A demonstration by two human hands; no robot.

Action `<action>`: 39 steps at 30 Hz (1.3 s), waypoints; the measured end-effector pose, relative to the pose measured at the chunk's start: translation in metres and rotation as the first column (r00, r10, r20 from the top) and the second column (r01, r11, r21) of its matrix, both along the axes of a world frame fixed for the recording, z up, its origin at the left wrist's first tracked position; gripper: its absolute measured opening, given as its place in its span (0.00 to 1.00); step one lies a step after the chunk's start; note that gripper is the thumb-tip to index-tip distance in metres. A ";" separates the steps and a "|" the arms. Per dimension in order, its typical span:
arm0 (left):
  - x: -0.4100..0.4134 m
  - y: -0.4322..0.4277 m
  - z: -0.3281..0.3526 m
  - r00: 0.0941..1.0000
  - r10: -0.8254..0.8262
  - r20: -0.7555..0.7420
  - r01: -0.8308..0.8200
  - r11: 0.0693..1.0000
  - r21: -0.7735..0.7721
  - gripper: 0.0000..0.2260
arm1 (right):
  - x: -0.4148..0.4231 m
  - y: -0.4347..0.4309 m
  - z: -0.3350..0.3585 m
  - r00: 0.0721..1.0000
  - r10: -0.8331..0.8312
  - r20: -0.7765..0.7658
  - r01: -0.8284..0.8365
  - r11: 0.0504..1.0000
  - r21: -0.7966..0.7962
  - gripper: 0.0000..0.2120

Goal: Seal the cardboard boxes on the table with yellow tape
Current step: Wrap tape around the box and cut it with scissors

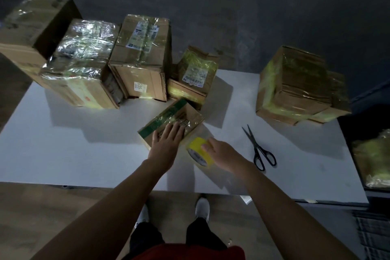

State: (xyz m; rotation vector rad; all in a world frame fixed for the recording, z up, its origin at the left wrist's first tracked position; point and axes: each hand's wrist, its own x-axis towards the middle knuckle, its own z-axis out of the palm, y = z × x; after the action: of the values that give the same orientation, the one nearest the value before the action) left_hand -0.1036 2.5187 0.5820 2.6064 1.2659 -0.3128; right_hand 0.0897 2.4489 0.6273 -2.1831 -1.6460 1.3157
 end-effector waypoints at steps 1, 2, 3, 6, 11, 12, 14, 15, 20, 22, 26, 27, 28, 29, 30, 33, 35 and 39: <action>0.000 0.000 0.000 1.000 0.000 -0.003 0.000 1.000 -0.005 0.40 | -0.001 -0.001 -0.001 1.000 0.008 0.010 -0.008 1.000 0.006 0.15; -0.001 0.001 -0.001 1.000 0.001 0.000 -0.001 1.000 -0.002 0.40 | -0.002 -0.001 -0.002 1.000 0.019 0.025 -0.019 1.000 0.009 0.14; -0.001 0.001 -0.001 1.000 -0.001 0.003 0.001 1.000 0.003 0.41 | -0.003 0.000 -0.002 0.998 0.035 0.043 -0.036 0.999 0.009 0.16; -0.002 0.001 0.001 0.998 -0.045 0.033 0.045 0.999 0.010 0.44 | -0.003 0.004 -0.001 0.994 0.072 0.078 -0.074 0.997 0.023 0.22; 0.001 -0.005 0.005 0.994 -0.113 0.001 0.113 0.993 0.022 0.39 | 0.004 0.002 0.005 0.997 -0.063 -0.038 0.067 0.993 0.097 0.22; 0.006 -0.007 0.009 0.994 -0.105 0.020 0.105 0.994 0.038 0.37 | 0.007 0.000 0.005 0.994 -0.102 -0.040 0.106 0.988 0.114 0.22; 0.021 -0.010 0.019 0.992 -0.084 0.091 0.080 0.996 0.047 0.33 | 0.013 -0.003 0.003 0.987 -0.161 -0.019 0.162 0.978 0.133 0.20; 0.031 -0.010 0.025 0.988 -0.067 0.139 0.063 0.997 0.032 0.31 | 0.017 -0.005 0.002 0.984 -0.177 -0.008 0.177 0.975 0.134 0.19; 0.078 -0.015 0.042 0.917 -0.082 0.389 0.086 0.996 0.009 0.20 | 0.035 -0.010 -0.004 0.970 -0.232 0.074 0.216 0.960 0.180 0.16; 0.097 -0.019 0.040 0.882 -0.129 0.454 0.137 0.991 0.016 0.18 | 0.047 -0.017 -0.005 0.955 -0.275 0.115 0.244 0.944 0.223 0.14; 0.136 -0.038 0.043 0.873 -0.150 0.463 0.197 0.979 -0.054 0.19 | 0.079 -0.036 -0.012 0.882 -0.414 0.227 0.351 0.896 0.271 0.09; 0.144 -0.043 0.043 0.882 -0.155 0.446 0.207 0.976 -0.069 0.19 | 0.088 -0.042 -0.016 0.859 -0.430 0.277 0.365 0.895 0.257 0.09; 0.152 -0.048 0.043 0.887 -0.165 0.432 0.216 0.974 -0.071 0.19 | 0.097 -0.047 -0.020 0.836 -0.439 0.330 0.376 0.895 0.239 0.09; 0.158 -0.052 0.043 0.889 -0.173 0.423 0.223 0.972 -0.071 0.19 | 0.104 -0.052 -0.024 0.814 -0.440 0.378 0.386 0.898 0.212 0.10; 0.163 -0.055 0.043 0.891 -0.175 0.420 0.224 0.972 -0.070 0.19 | 0.111 -0.056 -0.027 0.796 -0.436 0.421 0.400 0.900 0.174 0.11; 0.171 -0.061 0.042 0.901 -0.153 0.406 0.207 0.974 -0.094 0.20 | 0.123 -0.065 -0.038 0.783 -0.378 0.495 0.400 0.914 0.065 0.17; 0.173 -0.063 0.042 0.908 -0.136 0.397 0.193 0.975 -0.107 0.20 | 0.125 -0.065 -0.043 0.781 -0.335 0.527 0.359 0.931 0.059 0.17; 0.170 -0.060 0.041 0.910 -0.099 0.403 0.152 0.983 -0.100 0.20 | 0.120 -0.056 -0.042 0.810 -0.219 0.544 0.256 0.967 0.009 0.16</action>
State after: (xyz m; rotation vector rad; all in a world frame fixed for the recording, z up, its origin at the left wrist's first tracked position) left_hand 0.0667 2.4585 0.6229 2.4751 0.9095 0.1100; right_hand 0.2101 2.3932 0.5850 -2.8790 -1.4034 0.7236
